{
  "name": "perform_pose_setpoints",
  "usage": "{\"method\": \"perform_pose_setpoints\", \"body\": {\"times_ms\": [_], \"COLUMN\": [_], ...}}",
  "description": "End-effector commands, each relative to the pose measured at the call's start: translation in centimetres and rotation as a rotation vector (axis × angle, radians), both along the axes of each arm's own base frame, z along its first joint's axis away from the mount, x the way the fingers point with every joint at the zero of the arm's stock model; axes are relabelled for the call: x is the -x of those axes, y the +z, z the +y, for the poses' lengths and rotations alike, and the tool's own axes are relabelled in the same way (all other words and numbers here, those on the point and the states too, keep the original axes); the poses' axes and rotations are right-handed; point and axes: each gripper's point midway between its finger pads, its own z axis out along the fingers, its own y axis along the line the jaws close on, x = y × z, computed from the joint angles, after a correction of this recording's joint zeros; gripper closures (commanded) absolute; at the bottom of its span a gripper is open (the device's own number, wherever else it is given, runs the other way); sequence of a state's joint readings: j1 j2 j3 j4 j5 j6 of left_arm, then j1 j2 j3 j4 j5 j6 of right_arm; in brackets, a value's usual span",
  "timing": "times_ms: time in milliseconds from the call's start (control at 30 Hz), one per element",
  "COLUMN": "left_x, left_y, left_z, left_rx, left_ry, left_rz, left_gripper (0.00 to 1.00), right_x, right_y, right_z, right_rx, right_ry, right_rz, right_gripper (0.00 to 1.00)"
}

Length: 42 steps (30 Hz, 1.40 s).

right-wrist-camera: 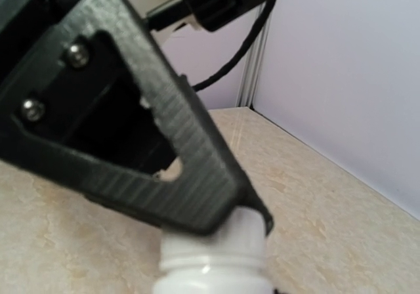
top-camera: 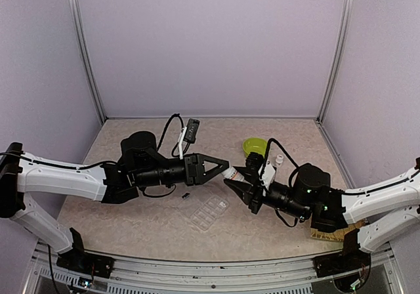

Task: Sort the pills into containers
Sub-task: Screw the lid of the pill bottle onto the pill bottle, then pass from the right arm to the left

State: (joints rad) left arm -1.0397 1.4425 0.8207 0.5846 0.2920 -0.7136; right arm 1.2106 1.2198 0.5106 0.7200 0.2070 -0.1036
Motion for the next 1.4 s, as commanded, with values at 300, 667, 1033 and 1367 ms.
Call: {"method": "perform_pose_setpoints", "body": {"times_ms": [300, 667, 1033, 1367], "left_x": [0.6, 1.2, 4.8, 6.1], "left_y": [1.4, 2.1, 4.2, 4.2], "left_z": [-0.8, -0.8, 0.2, -0.2], "left_rx": [0.035, 0.071, 0.203, 0.202], "left_ry": [-0.053, -0.081, -0.221, -0.269], "left_rz": [-0.032, -0.083, -0.247, -0.283], "left_gripper": [0.55, 0.80, 0.86, 0.86], "right_x": [-0.6, -0.1, 2.6, 2.8], "right_y": [1.0, 1.5, 4.1, 4.8], "right_z": [-0.3, -0.4, -0.6, -1.1], "right_rx": [-0.021, -0.060, -0.294, -0.331], "right_ry": [-0.041, -0.015, 0.168, 0.172], "right_rz": [-0.005, 0.016, 0.259, 0.308], "right_gripper": [1.00, 1.00, 1.00, 0.94]}}
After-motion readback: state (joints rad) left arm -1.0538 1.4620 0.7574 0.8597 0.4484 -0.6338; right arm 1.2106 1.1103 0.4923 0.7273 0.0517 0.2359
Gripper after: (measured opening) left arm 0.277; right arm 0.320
